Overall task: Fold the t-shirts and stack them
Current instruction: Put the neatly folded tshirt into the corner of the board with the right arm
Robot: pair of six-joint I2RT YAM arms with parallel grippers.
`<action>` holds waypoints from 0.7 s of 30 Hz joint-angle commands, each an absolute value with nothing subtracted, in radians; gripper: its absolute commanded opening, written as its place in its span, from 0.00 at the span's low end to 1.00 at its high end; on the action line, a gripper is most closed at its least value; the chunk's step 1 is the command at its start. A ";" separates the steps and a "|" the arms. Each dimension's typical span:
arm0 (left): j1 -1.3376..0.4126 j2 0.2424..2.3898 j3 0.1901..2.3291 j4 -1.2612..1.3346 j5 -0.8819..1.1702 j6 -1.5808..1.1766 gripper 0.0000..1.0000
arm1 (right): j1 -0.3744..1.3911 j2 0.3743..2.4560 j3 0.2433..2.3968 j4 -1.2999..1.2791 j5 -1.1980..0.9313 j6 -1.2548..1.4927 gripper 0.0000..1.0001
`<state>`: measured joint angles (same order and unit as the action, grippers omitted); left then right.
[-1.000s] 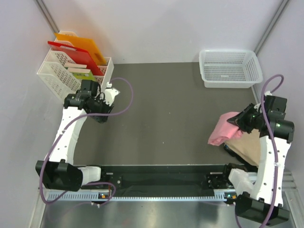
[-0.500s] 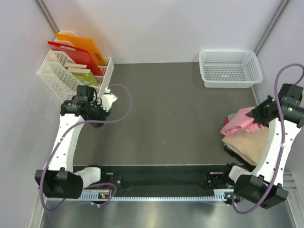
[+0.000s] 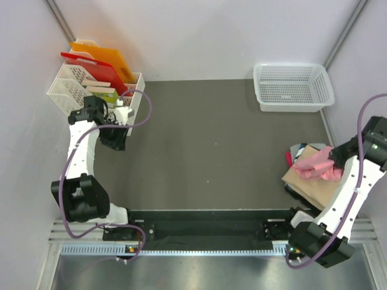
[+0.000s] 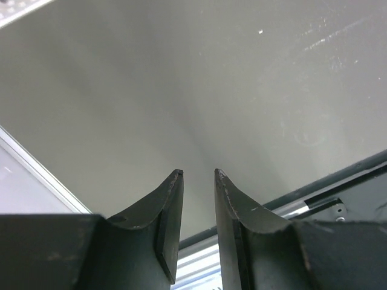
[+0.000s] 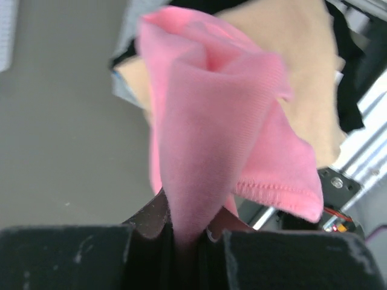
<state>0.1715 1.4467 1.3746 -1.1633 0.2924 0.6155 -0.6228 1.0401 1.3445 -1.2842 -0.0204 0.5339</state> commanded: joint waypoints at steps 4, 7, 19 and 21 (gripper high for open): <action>0.228 1.388 1.368 -1.198 0.361 0.699 0.33 | -0.649 0.945 1.155 -1.273 0.162 0.612 0.00; 0.245 1.378 1.353 -1.200 0.347 0.732 0.33 | -0.649 0.913 1.109 -1.284 0.234 0.627 0.00; 0.291 1.385 1.367 -1.229 0.348 0.801 0.33 | -0.649 0.972 1.143 -1.400 0.382 0.644 1.00; 0.298 1.390 1.370 -1.232 0.347 0.810 0.33 | -0.647 1.014 1.247 -1.454 0.374 0.640 1.00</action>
